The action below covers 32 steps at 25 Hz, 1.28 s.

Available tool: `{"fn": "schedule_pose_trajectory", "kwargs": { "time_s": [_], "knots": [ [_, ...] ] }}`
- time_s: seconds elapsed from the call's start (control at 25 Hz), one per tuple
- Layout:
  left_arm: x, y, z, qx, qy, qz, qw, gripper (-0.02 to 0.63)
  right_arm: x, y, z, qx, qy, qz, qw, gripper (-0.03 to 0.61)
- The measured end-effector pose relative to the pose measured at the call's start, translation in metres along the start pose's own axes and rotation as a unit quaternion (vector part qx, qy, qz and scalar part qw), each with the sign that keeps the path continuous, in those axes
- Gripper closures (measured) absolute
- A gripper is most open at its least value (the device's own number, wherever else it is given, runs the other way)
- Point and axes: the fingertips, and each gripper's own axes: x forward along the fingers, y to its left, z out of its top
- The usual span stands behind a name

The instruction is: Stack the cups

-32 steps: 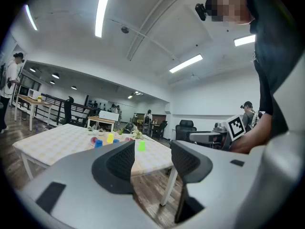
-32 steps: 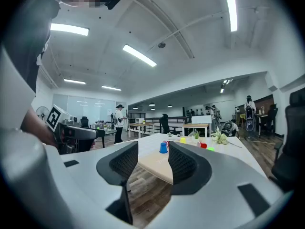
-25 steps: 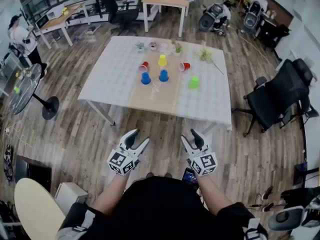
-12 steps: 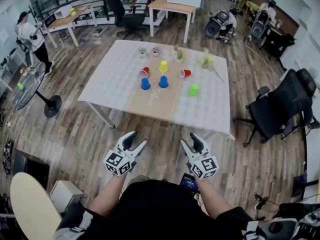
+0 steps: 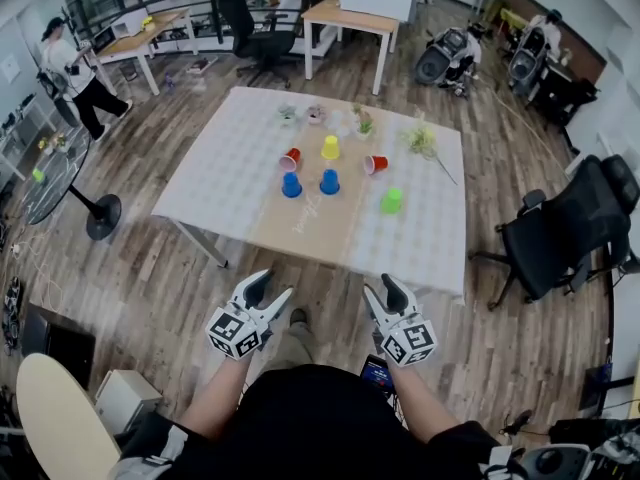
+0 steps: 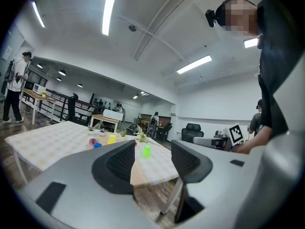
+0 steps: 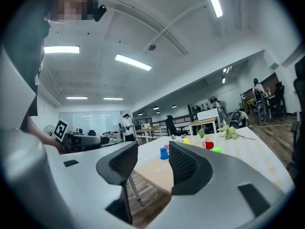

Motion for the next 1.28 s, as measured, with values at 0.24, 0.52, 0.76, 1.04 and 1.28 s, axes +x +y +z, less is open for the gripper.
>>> {"fn": "schedule_pose_trajectory", "kwargs": {
  "time_s": [0.24,0.52,0.76,1.04,1.28],
  "knots": [
    [0.046,0.067,0.018,-0.009,-0.016,-0.009,0.9998,0.392,0.068,-0.028,0.007,-0.008,0.007,-0.012,1.000,0.365],
    [0.107,0.139,0.043,-0.007,-0.013,-0.043,0.9990,0.391,0.146,-0.059,0.023,-0.021,0.015,-0.027,0.999,0.367],
    [0.144,0.195,0.056,-0.010,0.003,-0.052,0.9986,0.391,0.195,-0.086,0.031,-0.019,0.017,-0.043,0.999,0.370],
    [0.192,0.260,0.070,-0.006,0.047,-0.042,0.9980,0.391,0.234,-0.131,0.046,-0.016,0.011,-0.063,0.998,0.373],
    [0.245,0.309,0.067,-0.010,0.102,-0.038,0.9940,0.391,0.271,-0.171,0.043,0.002,0.018,-0.056,0.998,0.377]
  ]
}}
